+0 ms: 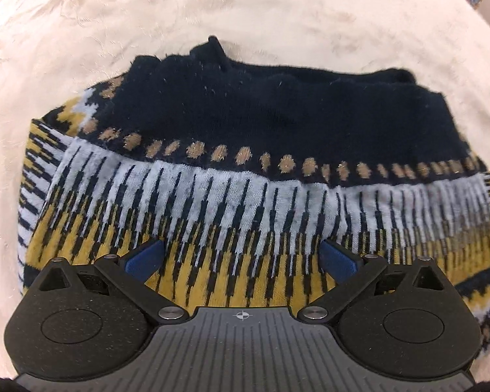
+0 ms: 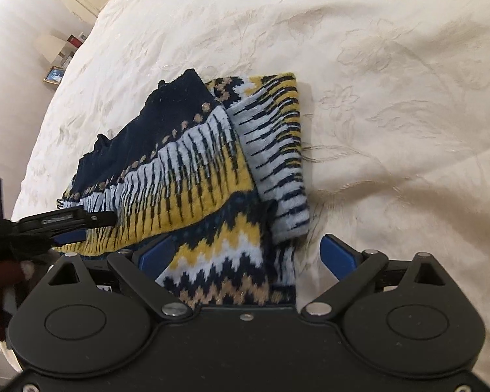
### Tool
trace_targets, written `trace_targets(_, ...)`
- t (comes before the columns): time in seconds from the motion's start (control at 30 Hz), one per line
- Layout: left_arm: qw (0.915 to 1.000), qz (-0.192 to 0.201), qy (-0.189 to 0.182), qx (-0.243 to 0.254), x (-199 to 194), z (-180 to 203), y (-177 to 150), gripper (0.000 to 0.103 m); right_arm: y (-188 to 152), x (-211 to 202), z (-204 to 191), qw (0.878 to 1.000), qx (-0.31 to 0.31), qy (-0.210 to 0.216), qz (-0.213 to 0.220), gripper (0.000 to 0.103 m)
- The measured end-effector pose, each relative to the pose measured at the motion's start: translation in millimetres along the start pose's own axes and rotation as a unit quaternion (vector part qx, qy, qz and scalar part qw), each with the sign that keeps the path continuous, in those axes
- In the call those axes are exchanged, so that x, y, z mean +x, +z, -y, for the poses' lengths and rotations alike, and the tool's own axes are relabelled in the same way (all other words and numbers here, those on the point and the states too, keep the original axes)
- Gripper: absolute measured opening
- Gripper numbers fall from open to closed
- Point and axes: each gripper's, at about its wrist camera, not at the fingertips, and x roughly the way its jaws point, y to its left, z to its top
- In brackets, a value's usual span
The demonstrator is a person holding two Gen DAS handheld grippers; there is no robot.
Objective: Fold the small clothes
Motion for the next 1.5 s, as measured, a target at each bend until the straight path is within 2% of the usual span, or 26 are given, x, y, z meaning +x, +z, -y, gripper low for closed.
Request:
trace_targets(0.1, 0.9999, -0.007, 0.007, 0.004, 7, 3, 5, 0.103, 4, 11, 8, 1.0, 0.006, 0.017, -0.02, 0.1)
trace_targets(0.23, 0.9999, -0.011, 0.005, 0.006, 16, 2, 10, 0.103, 8, 21, 14, 0.999, 0.007, 0.041, -0.025, 0.101)
trace_targets(0.4, 0.9999, -0.013, 0.007, 0.008, 16, 0, 9, 0.103, 14, 34, 15, 0.996, 0.013, 0.087, -0.023, 0.103)
trace_targets(0.7, 0.9998, -0.013, 0.013, 0.009, 17, 5, 1, 0.103, 21, 47, 21, 0.99, 0.042, 0.137, -0.003, 0.103)
trace_targets(0.8, 0.9996, -0.024, 0.01, 0.01, 11, 5, 6, 0.102, 21, 47, 22, 0.989, 0.04, 0.143, -0.003, 0.103)
trace_targets(1.0, 0.9998, 0.016, -0.006, 0.003, -4, 8, 37, 0.102, 20, 46, 24, 0.988, 0.041, 0.146, 0.001, 0.103)
trace_targets(1.13, 0.9999, 0.0, 0.011, 0.005, 16, 11, 57, 0.102, 19, 44, 25, 0.988, 0.043, 0.147, 0.001, 0.103)
trace_targets(1.2, 0.9997, -0.016, 0.016, 0.003, 29, 10, 59, 0.103, 19, 43, 25, 0.988, 0.043, 0.147, 0.0, 0.103)
trace_targets(1.3, 0.9995, -0.016, 0.023, 0.01, 34, 10, 60, 0.103, 21, 42, 25, 0.988, 0.045, 0.147, -0.001, 0.103)
trace_targets(1.4, 0.9998, -0.012, 0.014, 0.008, 23, 5, 60, 0.102, 23, 41, 26, 0.989, 0.049, 0.141, -0.001, 0.1)
trace_targets(1.5, 1.0, 0.003, 0.001, 0.007, -1, -5, 54, 0.102, 24, 37, 24, 0.991, 0.047, 0.128, 0.003, 0.081)
